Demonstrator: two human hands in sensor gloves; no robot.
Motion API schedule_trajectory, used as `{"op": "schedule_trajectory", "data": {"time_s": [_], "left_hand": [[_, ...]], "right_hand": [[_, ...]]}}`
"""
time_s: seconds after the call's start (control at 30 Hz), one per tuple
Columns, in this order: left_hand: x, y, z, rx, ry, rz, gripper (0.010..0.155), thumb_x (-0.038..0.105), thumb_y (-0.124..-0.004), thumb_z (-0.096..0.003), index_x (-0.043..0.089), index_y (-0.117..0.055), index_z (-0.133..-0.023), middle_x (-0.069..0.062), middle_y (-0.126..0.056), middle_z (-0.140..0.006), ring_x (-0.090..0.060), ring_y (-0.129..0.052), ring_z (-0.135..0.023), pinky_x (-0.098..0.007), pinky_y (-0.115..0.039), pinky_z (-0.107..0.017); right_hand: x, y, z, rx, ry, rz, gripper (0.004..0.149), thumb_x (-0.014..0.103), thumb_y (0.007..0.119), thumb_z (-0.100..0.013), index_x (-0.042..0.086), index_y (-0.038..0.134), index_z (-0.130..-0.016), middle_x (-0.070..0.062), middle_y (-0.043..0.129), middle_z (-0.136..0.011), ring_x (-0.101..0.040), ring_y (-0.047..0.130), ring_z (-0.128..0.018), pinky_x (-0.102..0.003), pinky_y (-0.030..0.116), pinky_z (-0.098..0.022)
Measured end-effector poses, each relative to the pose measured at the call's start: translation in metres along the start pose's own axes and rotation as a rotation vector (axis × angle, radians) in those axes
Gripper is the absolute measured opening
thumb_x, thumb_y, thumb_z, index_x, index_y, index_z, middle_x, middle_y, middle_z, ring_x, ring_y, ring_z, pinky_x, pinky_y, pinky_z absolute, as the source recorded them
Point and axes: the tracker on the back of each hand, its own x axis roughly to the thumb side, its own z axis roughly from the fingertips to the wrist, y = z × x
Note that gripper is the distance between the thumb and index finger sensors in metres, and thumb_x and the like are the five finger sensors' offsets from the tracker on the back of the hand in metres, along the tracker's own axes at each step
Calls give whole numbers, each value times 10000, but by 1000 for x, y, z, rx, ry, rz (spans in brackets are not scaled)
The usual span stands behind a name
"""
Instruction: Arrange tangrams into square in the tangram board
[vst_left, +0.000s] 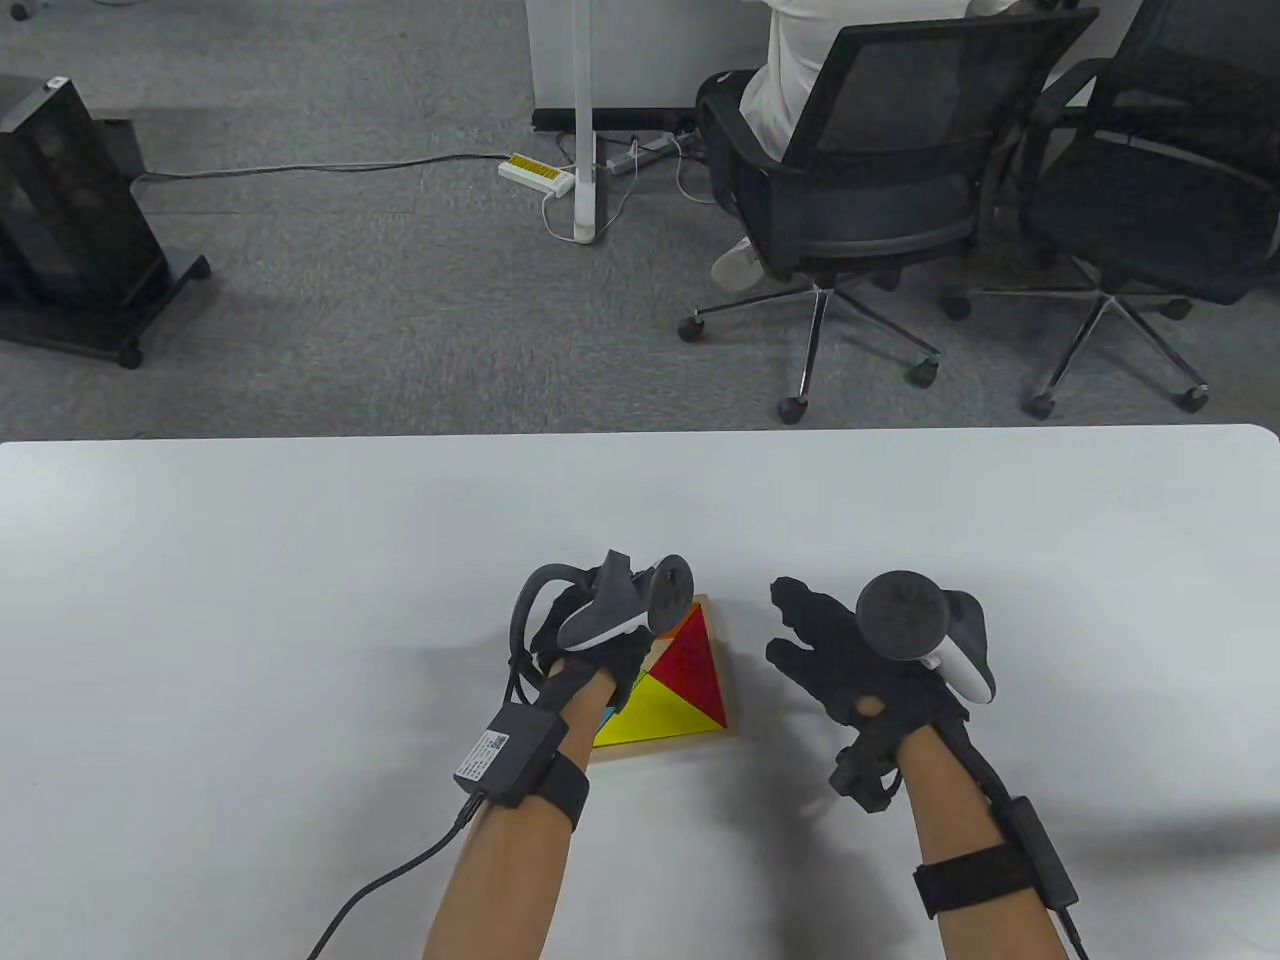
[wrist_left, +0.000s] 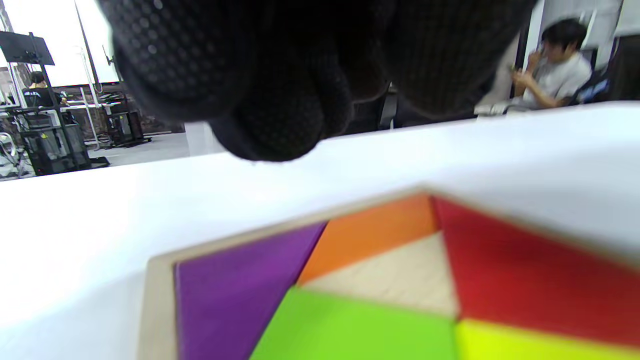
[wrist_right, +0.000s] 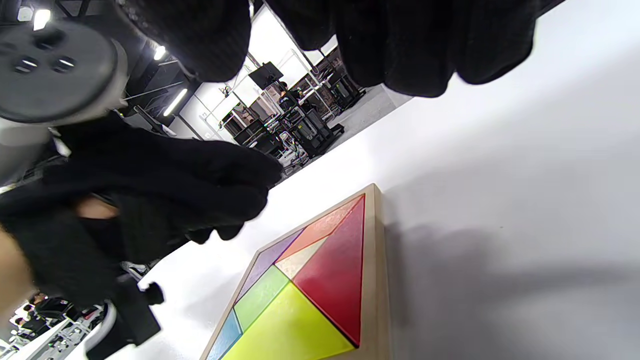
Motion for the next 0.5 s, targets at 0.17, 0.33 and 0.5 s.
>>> {"op": "schedule_trajectory", "data": {"time_s": [0.17,0.33,0.5], "left_hand": [[-1,29,29,75,-35,66,658,442,-854,-462,153,-756,-1046,-167,-923,-932,-344,-1057,-611,-365,-942,-354],[-4,53,63,179,-52,84,684,464,-840,-465,169,-723,-1071,-181,-849,-1017,-428,-975,-768,-446,-924,-432],[-10,62,97,266,-44,97,726,495,-817,-467,175,-674,-1103,-221,-719,-1113,-528,-816,-925,-588,-843,-539]], "right_hand": [[14,-3,6,-45,-6,77,769,431,740,-534,43,454,-1134,-276,536,-1130,-572,647,-965,-700,586,-701],[35,-8,16,-90,-15,189,828,506,709,-521,57,411,-1149,-293,462,-1158,-593,563,-1005,-722,530,-714],[51,-16,31,-139,-3,325,872,564,686,-506,93,362,-1165,-294,369,-1188,-608,443,-1050,-755,433,-727]]}}
